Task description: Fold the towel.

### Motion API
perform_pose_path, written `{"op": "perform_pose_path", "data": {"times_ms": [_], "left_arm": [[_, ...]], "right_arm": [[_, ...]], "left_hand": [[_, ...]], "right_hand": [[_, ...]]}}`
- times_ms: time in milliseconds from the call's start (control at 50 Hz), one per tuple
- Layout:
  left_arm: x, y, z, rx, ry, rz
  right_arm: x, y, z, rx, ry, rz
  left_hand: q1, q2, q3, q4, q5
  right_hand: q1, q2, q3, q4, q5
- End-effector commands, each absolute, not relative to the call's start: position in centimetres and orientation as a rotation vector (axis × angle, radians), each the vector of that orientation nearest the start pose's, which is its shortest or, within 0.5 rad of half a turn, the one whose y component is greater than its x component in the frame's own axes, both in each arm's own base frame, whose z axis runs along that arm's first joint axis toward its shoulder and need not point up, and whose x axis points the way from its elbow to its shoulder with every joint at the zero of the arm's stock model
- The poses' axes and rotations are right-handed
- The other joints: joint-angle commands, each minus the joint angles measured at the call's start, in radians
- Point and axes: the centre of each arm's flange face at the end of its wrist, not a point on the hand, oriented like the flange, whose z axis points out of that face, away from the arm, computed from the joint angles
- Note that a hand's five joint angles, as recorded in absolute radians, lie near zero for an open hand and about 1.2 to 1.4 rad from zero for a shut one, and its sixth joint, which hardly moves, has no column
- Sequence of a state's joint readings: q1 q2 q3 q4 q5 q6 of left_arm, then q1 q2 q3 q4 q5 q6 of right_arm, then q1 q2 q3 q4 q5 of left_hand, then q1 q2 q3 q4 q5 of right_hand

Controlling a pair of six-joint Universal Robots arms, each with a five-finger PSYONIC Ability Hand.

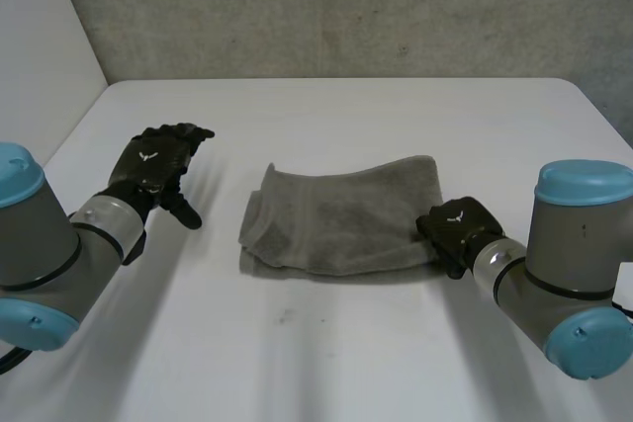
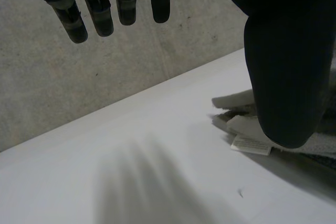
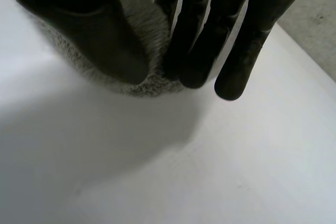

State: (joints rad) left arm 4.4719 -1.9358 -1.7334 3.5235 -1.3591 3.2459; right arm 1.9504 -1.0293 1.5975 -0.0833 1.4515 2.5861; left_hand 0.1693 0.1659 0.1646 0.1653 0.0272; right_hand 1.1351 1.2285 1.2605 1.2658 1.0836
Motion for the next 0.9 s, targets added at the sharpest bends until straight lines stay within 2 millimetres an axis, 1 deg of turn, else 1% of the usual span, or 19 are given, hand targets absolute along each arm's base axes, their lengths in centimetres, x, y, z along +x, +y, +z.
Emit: {"op": "perform_pose_path", "data": {"times_ms": [20, 160, 200, 280, 320, 380, 480, 500, 520, 540, 560, 580, 600, 640, 660, 700, 720, 760, 900], "left_arm": [[-23.1, -30.0, 17.5, 0.685, 2.492, -2.202], [-23.1, -30.0, 17.5, 0.683, 2.490, -2.203], [-23.1, -30.0, 17.7, 0.684, 2.486, -2.210], [-23.1, -30.0, 18.0, 0.678, 2.476, -2.221], [-22.9, -30.1, 18.7, 0.670, 2.452, -2.244], [-22.8, -30.1, 19.0, 0.665, 2.440, -2.255], [-22.9, -30.3, 20.8, 0.609, 2.419, -2.345], [-22.9, -30.3, 20.8, 0.609, 2.419, -2.345], [-23.0, -30.3, 21.5, 0.586, 2.416, -2.381], [-23.0, -30.3, 21.5, 0.586, 2.416, -2.382], [-23.1, -30.4, 22.2, 0.561, 2.414, -2.420], [-23.3, -30.5, 22.9, 0.534, 2.417, -2.457], [-23.3, -30.5, 22.9, 0.533, 2.417, -2.457], [-23.5, -30.9, 24.1, 0.487, 2.416, -2.527], [-23.5, -30.9, 24.1, 0.486, 2.416, -2.527], [-24.3, -31.1, 25.4, 0.469, 2.407, -2.597], [-24.3, -31.1, 25.4, 0.469, 2.407, -2.597], [-25.5, -31.0, 26.3, 0.488, 2.403, -2.652], [-28.5, -30.5, 25.6, 0.566, 2.464, -2.674]], "right_arm": [[27.1, -28.1, 16.3, -1.246, 2.234, -1.802], [29.9, -28.6, 20.0, -1.259, 2.067, -1.948], [33.6, -26.9, 21.0, -1.332, 1.927, -1.947], [36.8, -25.4, 21.1, -1.398, 1.825, -1.893], [39.4, -24.1, 20.2, -1.465, 1.742, -1.792], [40.6, -23.4, 19.3, -1.497, 1.710, -1.739], [43.3, -21.8, 15.6, -1.575, 1.728, -1.588], [43.3, -21.8, 15.6, -1.575, 1.728, -1.588], [43.5, -21.8, 15.5, -1.574, 1.755, -1.597], [43.4, -22.2, 16.0, -1.552, 1.794, -1.627], [43.4, -22.2, 16.0, -1.552, 1.795, -1.627], [43.3, -22.4, 16.9, -1.513, 1.821, -1.655], [43.3, -22.4, 16.9, -1.512, 1.822, -1.655], [42.8, -22.7, 19.9, -1.355, 1.845, -1.711], [42.8, -22.7, 20.0, -1.354, 1.845, -1.711], [41.7, -22.5, 23.5, -1.186, 1.837, -1.723], [41.7, -22.5, 23.6, -1.185, 1.837, -1.723], [39.9, -22.8, 26.0, -1.064, 1.850, -1.724], [36.7, -24.1, 27.2, -0.955, 1.925, -1.729]], "left_hand": [[0.005, 0.009, 0.010, 0.009, -0.027], [0.005, 0.009, 0.010, 0.009, -0.027], [0.005, 0.009, 0.010, 0.009, -0.027], [0.005, 0.009, 0.010, 0.009, -0.027], [0.005, 0.009, 0.010, 0.009, -0.027], [0.005, 0.009, 0.010, 0.009, -0.027], [0.005, 0.009, 0.010, 0.009, -0.027], [0.005, 0.009, 0.010, 0.009, -0.027], [0.005, 0.009, 0.010, 0.009, -0.027], [0.005, 0.009, 0.010, 0.009, -0.027], [0.005, 0.009, 0.010, 0.009, -0.027], [0.005, 0.009, 0.010, 0.009, -0.027], [0.005, 0.009, 0.010, 0.009, -0.027], [0.005, 0.009, 0.010, 0.009, -0.027], [0.005, 0.009, 0.010, 0.009, -0.027], [0.005, 0.009, 0.010, 0.009, -0.027], [0.005, 0.009, 0.010, 0.009, -0.027], [0.006, 0.009, 0.011, 0.010, -0.026], [0.012, 0.015, 0.017, 0.016, -0.020]], "right_hand": [[0.261, 0.168, 0.136, 0.130, 0.138], [0.261, 0.168, 0.136, 0.130, 0.138], [0.261, 0.168, 0.136, 0.130, 0.138], [0.261, 0.168, 0.136, 0.130, 0.138], [0.261, 0.168, 0.136, 0.130, 0.138], [0.261, 0.168, 0.136, 0.130, 0.138], [0.261, 0.168, 0.136, 0.130, 0.138], [0.261, 0.168, 0.136, 0.130, 0.138], [0.099, 0.006, -0.026, -0.031, -0.024], [-0.257, -0.350, -0.382, -0.387, -0.380], [-0.260, -0.354, -0.386, -0.391, -0.383], [-0.659, -0.752, -0.784, -0.789, -0.782], [-0.663, -0.756, -0.788, -0.793, -0.786], [-0.906, -0.999, -1.031, -1.036, -1.029], [-0.906, -1.000, -1.032, -1.037, -1.029], [-0.961, -1.054, -1.086, -1.091, -1.084], [-0.961, -1.054, -1.086, -1.091, -1.084], [-0.961, -1.054, -1.086, -1.091, -1.084], [-0.961, -1.054, -1.086, -1.091, -1.084]]}}
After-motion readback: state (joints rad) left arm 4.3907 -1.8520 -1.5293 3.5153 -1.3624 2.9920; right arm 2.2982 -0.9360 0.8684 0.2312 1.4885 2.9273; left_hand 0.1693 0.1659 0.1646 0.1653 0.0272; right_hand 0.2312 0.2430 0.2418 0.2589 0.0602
